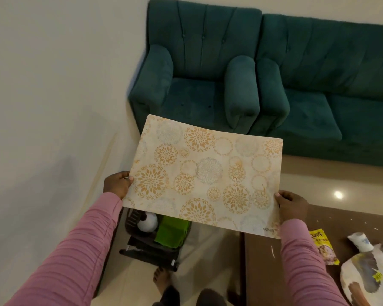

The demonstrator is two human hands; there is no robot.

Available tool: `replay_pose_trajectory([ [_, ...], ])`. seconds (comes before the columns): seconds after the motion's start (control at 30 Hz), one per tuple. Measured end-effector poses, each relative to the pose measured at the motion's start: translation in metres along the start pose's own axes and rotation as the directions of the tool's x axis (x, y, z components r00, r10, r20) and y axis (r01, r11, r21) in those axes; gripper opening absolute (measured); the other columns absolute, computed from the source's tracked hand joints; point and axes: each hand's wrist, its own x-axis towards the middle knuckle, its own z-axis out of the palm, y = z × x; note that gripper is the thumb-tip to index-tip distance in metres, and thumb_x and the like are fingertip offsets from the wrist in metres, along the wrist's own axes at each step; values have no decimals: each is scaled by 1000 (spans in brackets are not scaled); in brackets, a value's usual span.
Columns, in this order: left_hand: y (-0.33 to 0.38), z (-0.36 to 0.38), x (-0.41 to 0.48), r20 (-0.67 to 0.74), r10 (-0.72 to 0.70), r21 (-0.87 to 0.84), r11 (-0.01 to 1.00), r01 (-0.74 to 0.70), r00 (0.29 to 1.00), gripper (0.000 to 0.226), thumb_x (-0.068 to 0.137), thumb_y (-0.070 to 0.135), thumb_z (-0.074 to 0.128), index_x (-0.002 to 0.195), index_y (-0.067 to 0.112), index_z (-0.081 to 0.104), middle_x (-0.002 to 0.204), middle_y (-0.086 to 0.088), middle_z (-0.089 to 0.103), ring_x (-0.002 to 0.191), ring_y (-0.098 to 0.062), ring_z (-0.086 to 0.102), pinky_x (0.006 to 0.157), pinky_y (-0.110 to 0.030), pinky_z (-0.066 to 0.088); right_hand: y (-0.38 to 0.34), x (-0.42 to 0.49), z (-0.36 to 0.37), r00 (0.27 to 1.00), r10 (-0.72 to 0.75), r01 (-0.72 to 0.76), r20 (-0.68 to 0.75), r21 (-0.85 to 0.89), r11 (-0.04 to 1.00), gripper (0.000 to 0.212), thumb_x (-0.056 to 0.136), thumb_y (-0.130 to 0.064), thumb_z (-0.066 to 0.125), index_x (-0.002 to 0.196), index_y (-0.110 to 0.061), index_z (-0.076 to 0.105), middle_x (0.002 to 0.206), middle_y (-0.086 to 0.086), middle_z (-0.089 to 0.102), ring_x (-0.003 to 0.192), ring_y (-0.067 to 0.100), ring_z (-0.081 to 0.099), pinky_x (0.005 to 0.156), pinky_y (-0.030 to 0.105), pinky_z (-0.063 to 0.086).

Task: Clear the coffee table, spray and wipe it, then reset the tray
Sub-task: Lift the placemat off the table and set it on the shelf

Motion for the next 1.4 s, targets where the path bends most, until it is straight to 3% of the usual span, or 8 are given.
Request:
replay_pose_trajectory([
  [0.07,11,-3,30,6,20,18,1000,-20,1000,30,94,7,60,124,4,64,127,-13,62,104,-24,59,90,-25,42,-11,4,22,1000,11,-11,-9,-14,1000,17,88,-9,63,103,-5,71,93,11,68,86,27,64,85,33,50],
  [0.2,24,6,100,13,55,66,996,-56,998,28,95,6,57,122,4,65,125,-13,64,112,-29,60,93,-28,45,-20,38,77,999,9,-12,-32,-68,998,14,87,-11,65,98,-10,72,96,12,72,85,29,67,86,43,55],
  [0.47,-29,71,248,-52,-7,39,999,9,999,23,97,4,54,116,10,64,107,-7,63,76,-13,59,66,-23,48,45,136,208,999,38,-36,19,-107,994,12,85,-15,66,96,-15,72,93,7,72,87,29,68,85,50,55],
  [0.6,-74,92,298,-76,-77,58,995,81,994,24,97,6,53,118,10,65,110,-7,64,94,-23,62,84,-35,51,90,161,260,995,89,-82,44,-152,985,7,88,-15,65,91,-18,70,95,8,71,89,29,67,84,50,56],
  [0.7,-105,108,333,-86,-104,111,987,113,991,25,98,6,52,119,10,65,109,-6,64,96,-23,62,86,-38,53,127,174,293,987,149,-135,52,-203,970,7,88,-17,64,92,-19,69,96,8,71,87,30,67,82,50,56],
  [0.87,-137,123,370,-85,-130,189,971,144,988,24,99,8,51,118,10,65,109,-6,64,94,-23,61,79,-35,51,159,179,328,979,188,-158,75,-296,942,5,88,-13,63,88,-16,67,91,8,70,85,29,67,83,49,56],
  [1.07,-158,136,380,-98,-152,241,955,171,984,25,100,6,48,120,7,62,109,-6,61,93,-22,59,75,-32,49,178,181,343,962,261,-218,78,-355,909,24,88,-11,63,69,-26,59,88,8,70,82,30,68,79,51,57],
  [1.4,-189,123,376,-160,-214,323,911,256,964,23,96,7,53,117,3,63,120,-15,63,102,-32,62,85,-37,50,183,168,345,919,375,-311,120,-366,877,18,90,-7,61,75,-16,61,83,7,68,77,28,67,77,48,58],
])
